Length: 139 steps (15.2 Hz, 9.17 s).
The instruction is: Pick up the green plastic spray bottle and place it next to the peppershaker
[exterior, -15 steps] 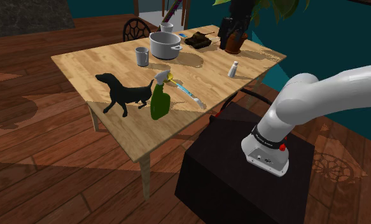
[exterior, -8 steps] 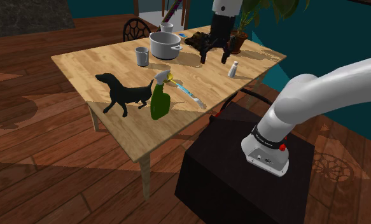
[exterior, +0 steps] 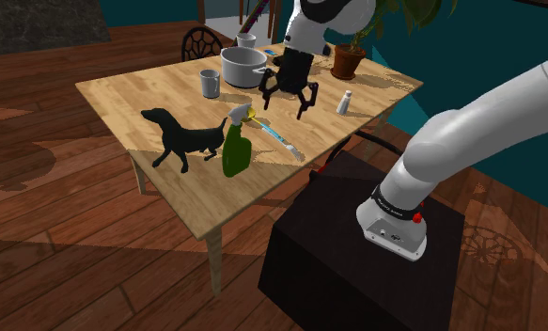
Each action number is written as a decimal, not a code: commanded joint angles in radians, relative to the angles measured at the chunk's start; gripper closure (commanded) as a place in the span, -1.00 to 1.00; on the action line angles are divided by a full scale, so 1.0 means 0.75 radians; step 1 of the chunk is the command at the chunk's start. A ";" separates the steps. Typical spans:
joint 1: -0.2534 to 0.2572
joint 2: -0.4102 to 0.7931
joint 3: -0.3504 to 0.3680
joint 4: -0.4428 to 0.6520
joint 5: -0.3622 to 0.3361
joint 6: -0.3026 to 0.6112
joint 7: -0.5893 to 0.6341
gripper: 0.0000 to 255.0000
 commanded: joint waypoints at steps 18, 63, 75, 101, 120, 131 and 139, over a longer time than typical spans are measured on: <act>0.041 0.519 0.126 0.025 0.524 0.605 0.382 -1.00; -0.016 0.176 0.072 0.240 0.291 0.107 0.724 1.00; -0.031 0.124 0.047 0.400 0.236 -0.082 0.828 1.00; -0.133 0.048 -0.192 0.647 0.109 -0.516 0.749 1.00; -0.336 0.252 -0.671 0.916 -0.123 -0.872 0.190 1.00; -0.480 0.641 -0.935 1.357 -0.131 -1.106 -0.192 1.00; -0.641 0.940 -1.031 1.677 -0.054 -1.243 -0.409 1.00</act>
